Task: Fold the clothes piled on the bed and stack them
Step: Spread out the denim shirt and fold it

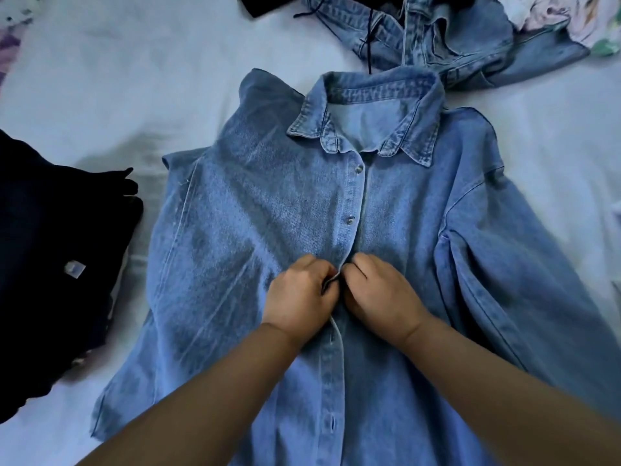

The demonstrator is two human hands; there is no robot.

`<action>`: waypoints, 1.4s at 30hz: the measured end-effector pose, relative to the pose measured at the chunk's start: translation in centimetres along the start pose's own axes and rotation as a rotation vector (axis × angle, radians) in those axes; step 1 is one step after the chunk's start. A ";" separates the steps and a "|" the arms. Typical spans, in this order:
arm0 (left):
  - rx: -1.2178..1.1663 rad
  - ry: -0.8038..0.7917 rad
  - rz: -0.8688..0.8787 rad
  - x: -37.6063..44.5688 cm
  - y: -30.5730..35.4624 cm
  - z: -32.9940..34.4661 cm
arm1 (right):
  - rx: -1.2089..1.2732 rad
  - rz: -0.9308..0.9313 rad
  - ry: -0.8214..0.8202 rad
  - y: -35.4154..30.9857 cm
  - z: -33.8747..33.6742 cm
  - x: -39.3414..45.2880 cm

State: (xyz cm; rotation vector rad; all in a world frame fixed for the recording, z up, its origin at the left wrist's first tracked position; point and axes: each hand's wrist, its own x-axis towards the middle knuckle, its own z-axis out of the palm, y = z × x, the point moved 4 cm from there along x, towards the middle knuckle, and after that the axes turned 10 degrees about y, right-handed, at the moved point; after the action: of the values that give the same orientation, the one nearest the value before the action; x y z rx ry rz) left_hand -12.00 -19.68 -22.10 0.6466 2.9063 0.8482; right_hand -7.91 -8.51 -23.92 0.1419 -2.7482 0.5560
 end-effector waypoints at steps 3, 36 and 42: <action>-0.027 -0.017 0.049 0.2 -0.4 0.3 | 0.024 0.055 0.041 0.4 0.2 -0.4; -0.206 -0.199 0.156 1.9 -1.5 1.1 | 0.221 0.167 0.022 2.0 0.8 -1.1; -0.141 -0.102 0.062 1.6 -0.6 1.1 | 0.224 0.189 0.025 2.0 0.7 -1.0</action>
State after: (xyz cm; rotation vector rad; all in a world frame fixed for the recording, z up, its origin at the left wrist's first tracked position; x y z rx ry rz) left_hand -13.53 -18.93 -23.24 0.7473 2.7199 0.9853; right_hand -7.48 -6.86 -25.57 -0.0739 -2.6840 0.9099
